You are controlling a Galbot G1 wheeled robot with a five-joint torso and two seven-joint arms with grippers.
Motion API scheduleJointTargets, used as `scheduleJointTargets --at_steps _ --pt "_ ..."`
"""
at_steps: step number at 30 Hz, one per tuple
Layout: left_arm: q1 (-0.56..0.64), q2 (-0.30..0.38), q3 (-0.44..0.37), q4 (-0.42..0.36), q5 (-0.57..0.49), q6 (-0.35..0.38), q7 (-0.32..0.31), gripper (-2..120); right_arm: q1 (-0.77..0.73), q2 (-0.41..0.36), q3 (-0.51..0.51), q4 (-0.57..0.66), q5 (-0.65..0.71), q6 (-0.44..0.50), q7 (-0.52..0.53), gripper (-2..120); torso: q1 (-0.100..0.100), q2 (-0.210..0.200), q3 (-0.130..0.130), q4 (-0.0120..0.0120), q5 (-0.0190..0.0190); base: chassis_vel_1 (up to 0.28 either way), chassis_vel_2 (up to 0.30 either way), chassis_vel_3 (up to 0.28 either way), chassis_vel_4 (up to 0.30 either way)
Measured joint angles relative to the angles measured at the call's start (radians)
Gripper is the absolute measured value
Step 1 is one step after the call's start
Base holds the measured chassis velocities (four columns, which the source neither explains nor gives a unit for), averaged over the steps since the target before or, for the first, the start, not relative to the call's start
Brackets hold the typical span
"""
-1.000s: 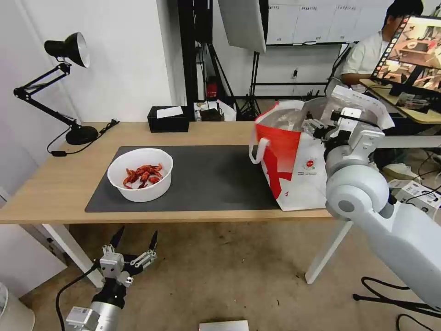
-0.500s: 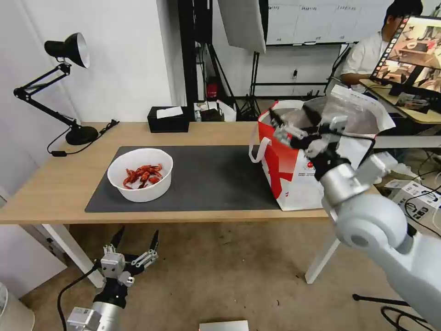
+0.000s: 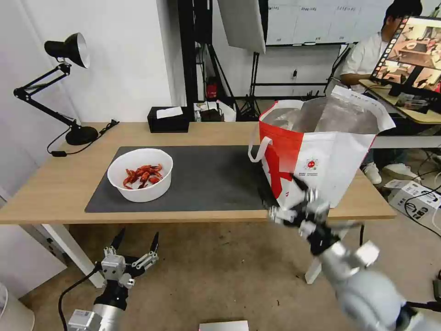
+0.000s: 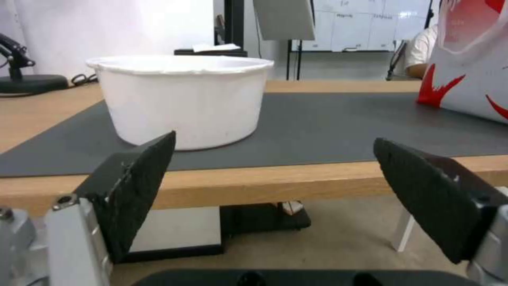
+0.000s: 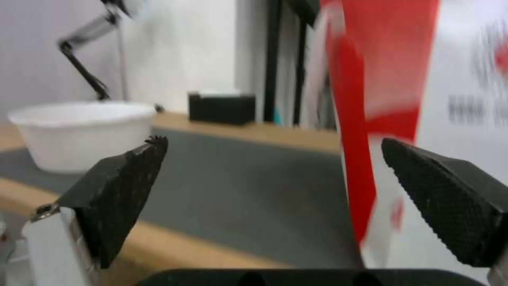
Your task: Pick up the trash from the table and place it into the takeout bag.
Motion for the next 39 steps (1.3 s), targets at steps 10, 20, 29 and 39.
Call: scheduleJointTargets --at_steps 10,20,29,39 --pt "0.013 0.000 0.002 -0.003 0.004 -0.013 0.004 100 -0.097 0.145 -0.052 -0.119 -0.123 0.024 0.103 100 0.000 0.000 0.000 0.0002 -0.0002 0.000 0.000 0.000 0.000" --pt "0.022 0.001 -0.003 -0.009 0.004 -0.019 0.005 100 -0.096 0.157 -0.067 -0.121 -0.142 0.018 0.110 100 0.000 0.000 0.000 0.0002 -0.0002 0.000 0.000 0.000 0.000" --pt "0.016 0.000 -0.001 -0.002 0.004 -0.019 0.005 100 -0.094 0.156 -0.068 -0.119 -0.142 0.015 0.112 100 0.000 0.000 0.000 0.0002 -0.0001 0.000 0.000 0.000 0.000" --pt "-0.001 0.009 -0.005 -0.003 -0.003 -0.013 0.005 100 -0.093 0.155 -0.068 -0.118 -0.140 0.014 0.112 100 0.000 0.000 0.000 0.0002 -0.0001 0.000 0.000 0.000 0.000"
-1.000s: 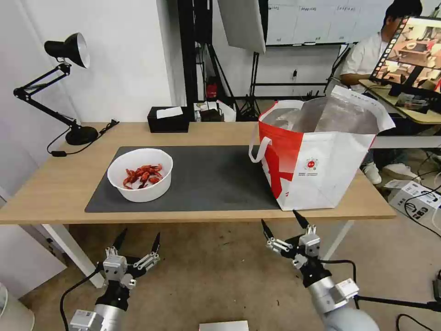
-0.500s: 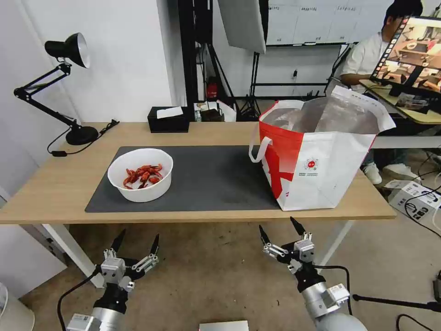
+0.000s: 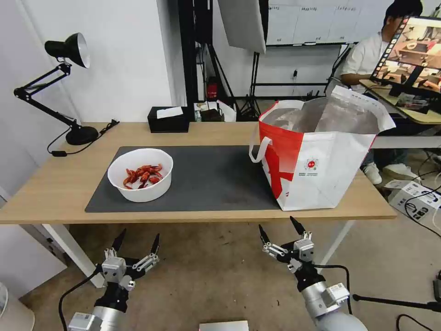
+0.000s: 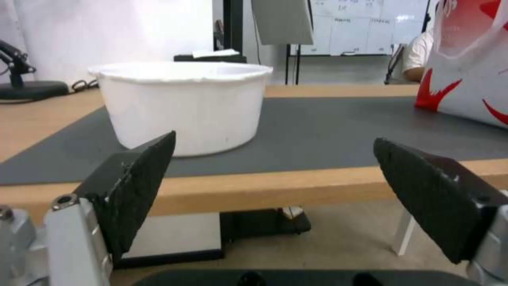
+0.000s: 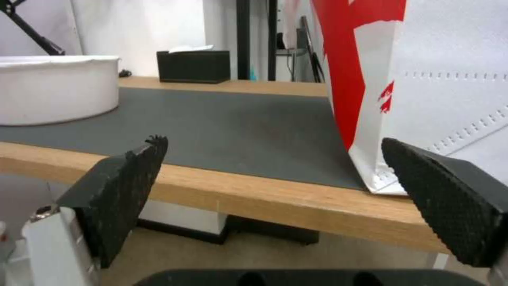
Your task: Pick up the trash from the table and place it into the takeout bag.
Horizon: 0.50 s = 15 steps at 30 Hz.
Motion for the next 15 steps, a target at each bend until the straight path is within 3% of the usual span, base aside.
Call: scheduleJointTargets --at_steps 8,12,15 --pt "-0.058 0.061 -0.026 -0.034 -0.066 0.073 -0.009 100 0.001 0.000 0.000 0.000 0.001 -0.001 0.000 100 0.000 0.000 0.000 0.0001 -0.0001 0.000 0.000 0.000 0.000" --pt "-0.106 0.114 -0.033 -0.050 -0.118 0.125 -0.032 100 0.001 0.000 0.000 0.001 0.001 -0.001 0.000 100 0.000 0.000 0.000 0.0000 -0.0002 0.000 0.000 0.000 0.000" --pt "-0.173 0.189 -0.046 -0.052 -0.187 0.169 -0.057 100 0.001 0.000 0.000 0.001 0.001 -0.001 0.000 100 0.000 0.000 0.000 -0.0001 -0.0002 0.000 0.000 0.000 0.000"
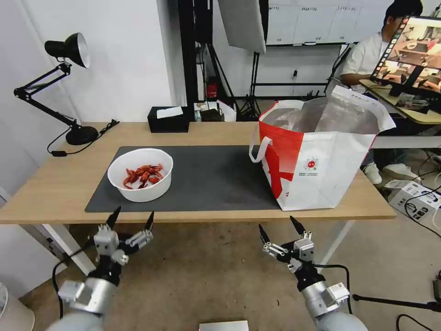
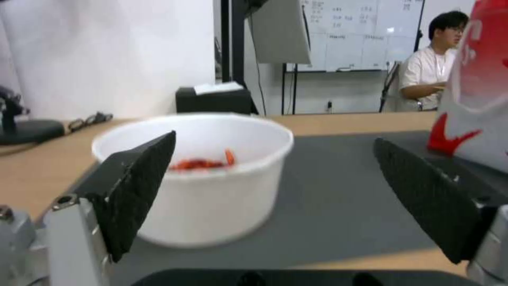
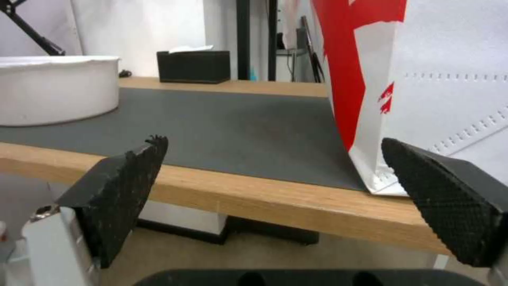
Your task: Pick up the trash from the table and place it into the takeout bag.
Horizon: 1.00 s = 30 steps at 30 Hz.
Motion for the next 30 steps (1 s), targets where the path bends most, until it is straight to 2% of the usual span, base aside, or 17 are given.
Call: scheduleJointTargets --at_steps 1,4,5,7,9,12,13,16,17,20,21,24,25,28,29,30 --pt "0.000 0.000 0.000 0.000 0.000 0.000 0.000 100 0.000 0.000 0.000 0.000 0.000 0.000 0.000 100 0.000 0.000 0.000 0.0000 0.0000 0.000 0.000 0.000 0.000" --pt "-0.083 0.101 -0.014 0.021 -0.085 0.042 -0.028 100 0.000 0.000 0.000 0.000 0.000 0.000 0.000 100 0.000 0.000 0.000 0.0000 0.0000 0.000 0.000 0.000 0.000" --pt "-0.083 0.101 -0.014 0.021 -0.085 0.042 -0.028 100 0.000 0.000 0.000 0.000 0.000 0.000 0.000 100 0.000 0.000 0.000 0.0000 0.0000 0.000 0.000 0.000 0.000" --pt "-0.148 0.175 -0.014 0.048 -0.142 0.072 -0.048 100 0.000 0.000 0.000 0.001 0.000 0.000 0.000 100 0.000 0.000 0.000 0.0001 0.0000 0.000 0.000 0.000 0.000" --pt "-0.163 0.190 -0.013 0.054 -0.152 0.079 -0.053 100 0.000 0.000 0.000 0.000 0.001 0.000 0.000 100 0.000 0.000 0.000 0.0000 -0.0001 0.000 0.000 0.000 0.000" --pt "-0.253 0.283 0.005 0.089 -0.229 0.142 -0.078 100 0.000 0.000 0.000 0.001 0.001 0.000 0.000 100 0.000 0.000 0.000 0.0000 0.0001 0.000 0.000 0.000 0.000" --pt "-0.253 0.283 0.005 0.089 -0.229 0.142 -0.078 100 0.000 0.000 0.000 0.001 0.001 0.000 0.000 100 0.000 0.000 0.000 0.0000 0.0001 0.000 0.000 0.000 0.000" --pt "-0.374 0.386 0.053 0.141 -0.361 0.261 -0.099 100 0.000 0.000 0.000 0.001 0.001 0.000 0.000 100 0.000 0.000 0.000 0.0001 0.0001 0.000 0.000 0.000 0.000" --pt "-0.374 0.386 0.053 0.141 -0.361 0.261 -0.099 100 0.000 0.000 0.000 0.001 0.001 0.000 0.000 100 0.000 0.000 0.000 0.0001 0.0001 0.000 0.000 0.000 0.000" --pt "-0.507 0.458 0.122 0.203 -0.496 0.339 -0.102 100 0.000 0.000 0.000 0.001 0.001 0.000 0.000 100 0.000 0.000 0.000 -0.0002 0.0003 0.000 0.000 0.000 0.000" --pt "-0.507 0.458 0.122 0.203 -0.496 0.339 -0.102 100 0.000 0.000 0.000 0.001 0.001 0.000 0.000 100 0.000 0.000 0.000 -0.0002 0.0003 0.000 0.000 0.000 0.000" --pt "-0.573 0.500 0.142 0.263 -0.605 0.417 -0.097 100 0.000 0.000 0.000 0.001 0.001 0.000 0.000 100 0.000 0.000 0.000 -0.0002 -0.0001 0.000 0.000 0.000 0.000" --pt "-0.573 0.500 0.142 0.263 -0.605 0.417 -0.097 100 0.000 0.000 0.000 0.001 0.001 0.000 0.000 100 0.000 0.000 0.000 -0.0002 -0.0001 0.000 0.000 0.000 0.000" --pt "-0.624 0.535 0.145 0.331 -0.713 0.536 -0.097 100 0.000 0.000 0.000 0.001 0.001 0.000 0.000 100 0.000 0.000 0.000 0.0003 -0.0002 0.000 0.000 0.000 0.000" --pt "-0.624 0.535 0.145 0.331 -0.713 0.536 -0.097 100 0.000 0.000 0.000 0.001 0.001 0.000 0.000 100 0.000 0.000 0.000 0.0003 -0.0002 0.000 0.000 0.000 0.000" --pt "-0.640 0.546 0.146 0.353 -0.759 0.578 -0.101 100 0.000 0.000 0.000 0.001 0.001 0.000 0.000 100 0.000 0.000 0.000 0.0002 -0.0001 0.000 0.000 0.000 0.000"
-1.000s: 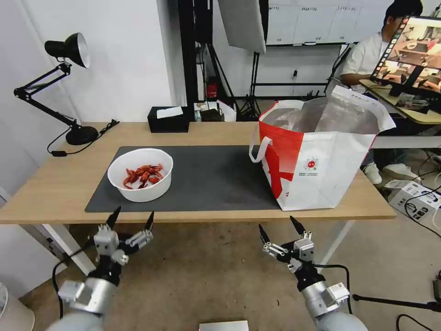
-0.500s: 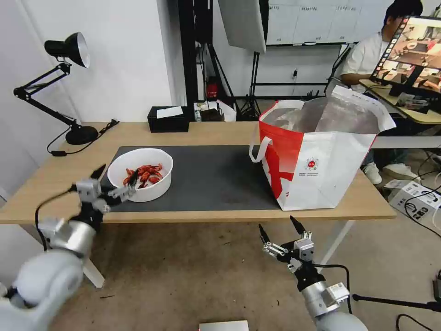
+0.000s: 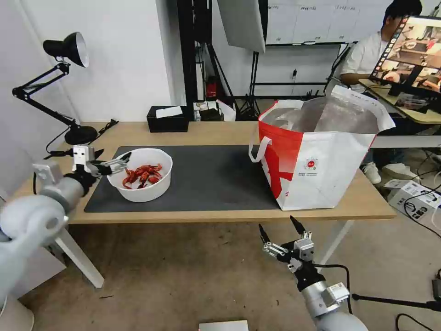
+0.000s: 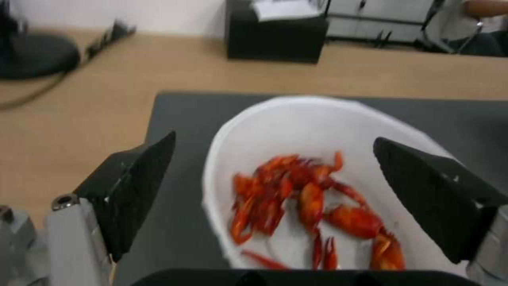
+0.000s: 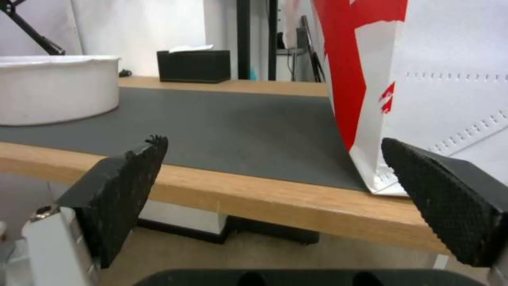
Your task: Pick up the trash from the table and place it into the takeout bag.
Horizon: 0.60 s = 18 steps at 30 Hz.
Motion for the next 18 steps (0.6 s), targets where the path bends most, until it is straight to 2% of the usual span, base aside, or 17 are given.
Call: scheduleJointTargets --at_steps 1,3,4,7,11,18 --pt "-0.012 0.010 -0.001 0.018 -0.054 0.050 -0.013 100 0.000 0.000 0.000 0.000 0.000 0.000 0.000 100 0.000 0.000 0.000 -0.0001 0.0003 0.000 0.000 0.000 0.000" --pt "-0.028 0.017 0.002 0.037 -0.107 0.099 -0.039 100 0.000 0.000 0.000 0.000 0.000 0.000 0.000 100 0.000 0.000 0.000 0.0001 0.0001 0.000 0.000 0.000 0.000" --pt "-0.028 0.017 0.002 0.037 -0.107 0.099 -0.039 100 0.000 0.000 0.000 0.000 0.000 0.000 0.000 100 0.000 0.000 0.000 0.0001 0.0001 0.000 0.000 0.000 0.000" --pt "-0.090 0.017 0.040 0.087 -0.224 0.222 -0.108 100 0.000 0.000 0.000 0.000 0.000 0.000 0.000 100 0.000 0.000 0.000 0.0001 0.0000 0.000 0.000 0.000 0.000" --pt "-0.146 0.002 0.088 0.141 -0.262 0.257 -0.127 100 0.000 0.000 0.000 0.000 0.000 0.000 0.000 100 0.000 0.000 0.000 -0.0002 0.0003 0.000 0.000 0.000 0.000" --pt "-0.195 -0.029 0.137 0.214 -0.296 0.265 -0.142 100 0.000 0.000 0.000 0.000 0.000 0.000 0.000 100 0.000 0.000 0.000 -0.0001 0.0002 0.000 0.000 0.000 0.000"
